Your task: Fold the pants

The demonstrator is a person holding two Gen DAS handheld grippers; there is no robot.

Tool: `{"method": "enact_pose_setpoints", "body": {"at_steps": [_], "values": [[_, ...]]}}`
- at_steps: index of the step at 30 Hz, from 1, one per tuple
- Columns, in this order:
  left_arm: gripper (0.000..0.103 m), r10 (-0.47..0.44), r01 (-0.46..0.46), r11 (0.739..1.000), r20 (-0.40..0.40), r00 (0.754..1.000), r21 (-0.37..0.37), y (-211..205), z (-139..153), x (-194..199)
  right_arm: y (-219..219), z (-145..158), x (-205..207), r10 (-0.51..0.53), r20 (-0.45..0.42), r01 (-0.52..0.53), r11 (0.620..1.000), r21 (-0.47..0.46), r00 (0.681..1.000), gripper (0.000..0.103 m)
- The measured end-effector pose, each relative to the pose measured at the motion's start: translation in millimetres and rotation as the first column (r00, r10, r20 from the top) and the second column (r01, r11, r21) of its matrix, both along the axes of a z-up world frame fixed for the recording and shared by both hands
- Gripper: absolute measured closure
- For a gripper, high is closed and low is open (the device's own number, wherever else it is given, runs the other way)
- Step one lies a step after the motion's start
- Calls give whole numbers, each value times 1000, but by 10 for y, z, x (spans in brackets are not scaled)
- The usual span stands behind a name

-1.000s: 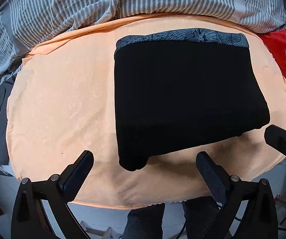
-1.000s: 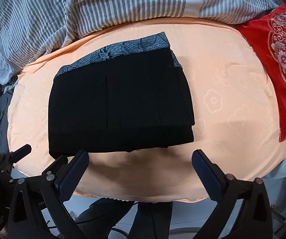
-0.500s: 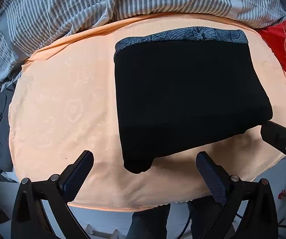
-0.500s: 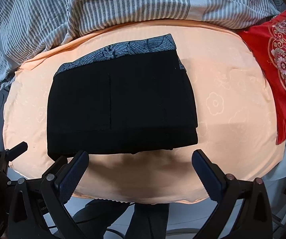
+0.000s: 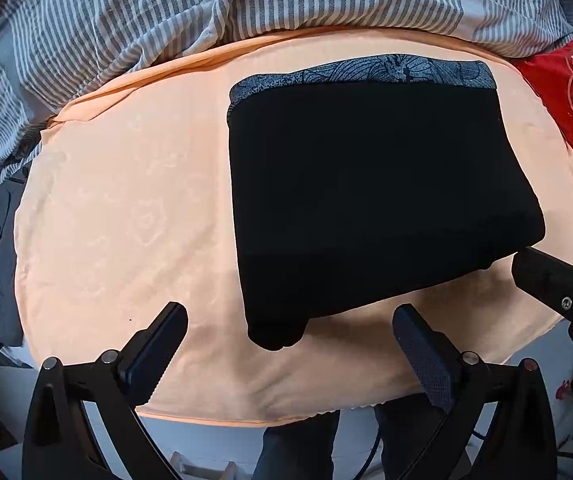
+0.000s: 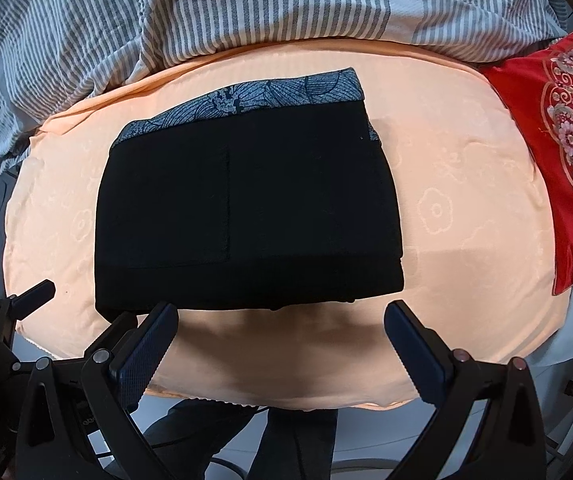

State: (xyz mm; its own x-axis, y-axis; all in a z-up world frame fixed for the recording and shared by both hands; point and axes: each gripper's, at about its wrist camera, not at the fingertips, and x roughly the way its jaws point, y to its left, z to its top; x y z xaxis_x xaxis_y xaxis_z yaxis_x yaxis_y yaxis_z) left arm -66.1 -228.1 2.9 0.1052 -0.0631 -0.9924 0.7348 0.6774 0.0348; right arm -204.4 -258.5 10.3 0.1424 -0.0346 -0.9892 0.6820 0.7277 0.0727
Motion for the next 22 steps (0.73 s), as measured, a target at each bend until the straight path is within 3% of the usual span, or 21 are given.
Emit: {"method": "enact_pose_setpoints", "body": {"at_steps": [22], "values": [[0, 11, -11, 1000, -20, 1000, -28, -67, -4, -53, -51, -73, -19, 12, -13, -12, 1000, 12, 1000, 0]]}}
